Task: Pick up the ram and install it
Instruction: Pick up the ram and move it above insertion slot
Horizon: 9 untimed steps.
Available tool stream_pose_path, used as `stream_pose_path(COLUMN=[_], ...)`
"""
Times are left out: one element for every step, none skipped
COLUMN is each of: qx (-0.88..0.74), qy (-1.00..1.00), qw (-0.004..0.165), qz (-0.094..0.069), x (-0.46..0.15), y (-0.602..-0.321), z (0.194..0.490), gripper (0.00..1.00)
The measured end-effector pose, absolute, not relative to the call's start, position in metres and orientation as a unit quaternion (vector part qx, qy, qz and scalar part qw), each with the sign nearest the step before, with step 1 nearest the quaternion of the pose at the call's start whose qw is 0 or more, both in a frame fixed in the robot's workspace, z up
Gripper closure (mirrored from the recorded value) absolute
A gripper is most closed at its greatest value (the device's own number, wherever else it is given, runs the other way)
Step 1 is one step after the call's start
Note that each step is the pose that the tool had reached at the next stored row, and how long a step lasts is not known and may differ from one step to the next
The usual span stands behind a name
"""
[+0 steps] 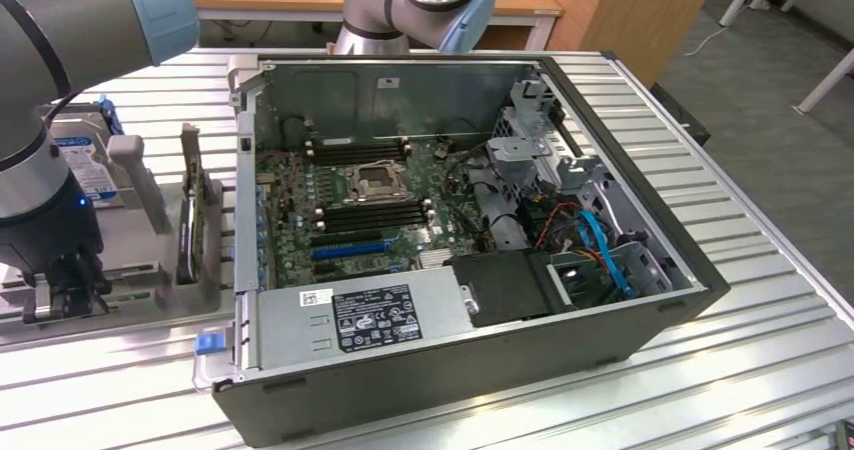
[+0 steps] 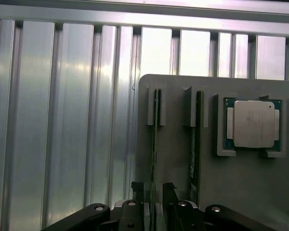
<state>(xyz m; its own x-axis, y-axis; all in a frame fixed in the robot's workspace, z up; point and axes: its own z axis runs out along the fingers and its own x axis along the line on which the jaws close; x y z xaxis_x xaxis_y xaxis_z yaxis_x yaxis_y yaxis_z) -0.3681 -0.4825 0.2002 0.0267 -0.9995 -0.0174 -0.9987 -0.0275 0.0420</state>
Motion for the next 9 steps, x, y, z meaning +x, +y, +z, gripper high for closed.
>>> stream_pose_path(qx=[0.716,0.716,0.716,0.716,0.716,0.716,0.716,0.716,0.716], qy=[-0.697,-0.697,-0.697,-0.697,-0.697,-0.697,-0.697,-0.697,-0.697], qw=[0.009,0.009,0.009,0.009,0.009,0.009,0.009,0.009,0.009], qz=[-0.021,-0.021,-0.021,-0.021,-0.021,-0.021,-0.021,-0.021,-0.021], x=[-0.3681,-0.3681,-0.3681,-0.3681,-0.3681,-0.3681,-0.3681,-0.3681,-0.3681], y=[-0.4825,-0.4825,-0.4825,-0.4825,-0.4825,-0.4825,-0.4825,-0.4825,-0.4825], z=[0.2002,0.2002,0.2003,0.2006,0.2009,0.2012,0.2013,0.2013,0.2013], gripper=[0.7,0.7,0.7,0.7,0.7,0.7,0.7,0.7,0.7])
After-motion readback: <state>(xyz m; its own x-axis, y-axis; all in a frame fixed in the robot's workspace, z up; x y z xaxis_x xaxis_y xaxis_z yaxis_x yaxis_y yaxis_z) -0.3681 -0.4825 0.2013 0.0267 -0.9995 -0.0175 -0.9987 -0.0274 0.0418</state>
